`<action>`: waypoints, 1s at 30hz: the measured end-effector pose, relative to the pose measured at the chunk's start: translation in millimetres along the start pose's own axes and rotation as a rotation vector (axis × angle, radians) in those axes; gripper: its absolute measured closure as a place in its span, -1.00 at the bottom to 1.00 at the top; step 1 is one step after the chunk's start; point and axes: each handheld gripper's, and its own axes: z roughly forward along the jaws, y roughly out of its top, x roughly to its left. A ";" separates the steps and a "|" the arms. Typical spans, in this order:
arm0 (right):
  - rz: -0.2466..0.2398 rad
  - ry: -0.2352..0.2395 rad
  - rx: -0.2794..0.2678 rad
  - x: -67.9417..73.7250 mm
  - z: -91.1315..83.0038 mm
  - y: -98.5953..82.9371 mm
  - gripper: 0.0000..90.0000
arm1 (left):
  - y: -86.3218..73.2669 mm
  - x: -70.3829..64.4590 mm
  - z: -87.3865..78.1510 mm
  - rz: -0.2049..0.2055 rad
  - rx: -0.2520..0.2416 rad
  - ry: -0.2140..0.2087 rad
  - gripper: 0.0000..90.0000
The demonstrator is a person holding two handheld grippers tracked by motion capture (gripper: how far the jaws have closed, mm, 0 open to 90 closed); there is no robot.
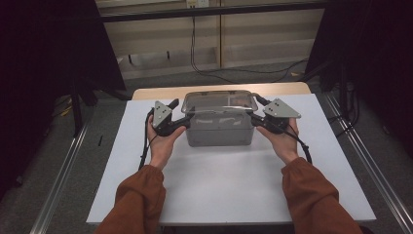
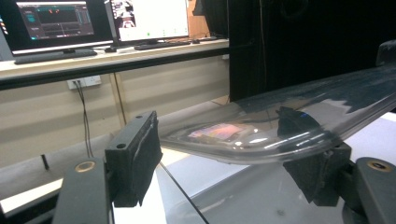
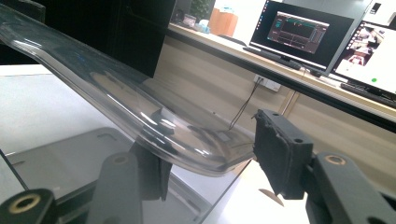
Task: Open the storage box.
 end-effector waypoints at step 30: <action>0.070 0.034 -0.025 -17.0 13.3 13.1 0.28 | 14.8 6.1 16.3 0.093 -0.023 0.003 0.20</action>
